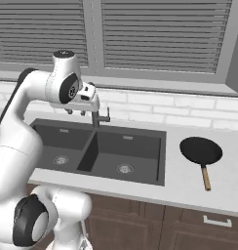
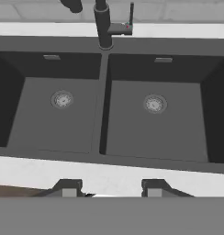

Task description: Pick the pan and sponge and place them into the sink. Then turn on the water.

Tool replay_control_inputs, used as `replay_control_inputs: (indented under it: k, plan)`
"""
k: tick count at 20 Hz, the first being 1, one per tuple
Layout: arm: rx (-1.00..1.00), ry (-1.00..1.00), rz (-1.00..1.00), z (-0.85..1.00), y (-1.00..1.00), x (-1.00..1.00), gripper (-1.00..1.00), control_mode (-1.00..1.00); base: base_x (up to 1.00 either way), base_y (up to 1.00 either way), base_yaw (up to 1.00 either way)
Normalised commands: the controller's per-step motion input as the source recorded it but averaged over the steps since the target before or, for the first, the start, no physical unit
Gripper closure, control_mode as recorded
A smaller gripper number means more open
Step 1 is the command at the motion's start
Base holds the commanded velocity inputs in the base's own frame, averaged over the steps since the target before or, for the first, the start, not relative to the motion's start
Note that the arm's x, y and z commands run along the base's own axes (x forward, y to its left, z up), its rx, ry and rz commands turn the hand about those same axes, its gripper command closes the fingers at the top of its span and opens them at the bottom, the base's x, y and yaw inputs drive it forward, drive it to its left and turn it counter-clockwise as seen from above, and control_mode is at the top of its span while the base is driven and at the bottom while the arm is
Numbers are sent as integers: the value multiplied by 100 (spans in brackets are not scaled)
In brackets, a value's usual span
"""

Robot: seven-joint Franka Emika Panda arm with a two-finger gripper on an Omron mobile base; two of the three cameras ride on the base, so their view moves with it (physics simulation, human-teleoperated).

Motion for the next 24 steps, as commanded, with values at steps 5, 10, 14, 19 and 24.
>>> replay_control_inputs:
  k: [5,10,14,19,24]
  plan:
    - [0,0,0,0,-21,-7,-100,-100,0,0,0]
    - [5,-6,0,0,-57,-23,-100,-100,0,0,0]
    - [7,-9,0,-2,-85,-38,-100,-100,0,0,0]
    - [1,-12,0,-16,-95,-50,-100,-100,0,0,0]
    - [0,-12,0,-21,-96,-47,-100,-100,0,0,0]
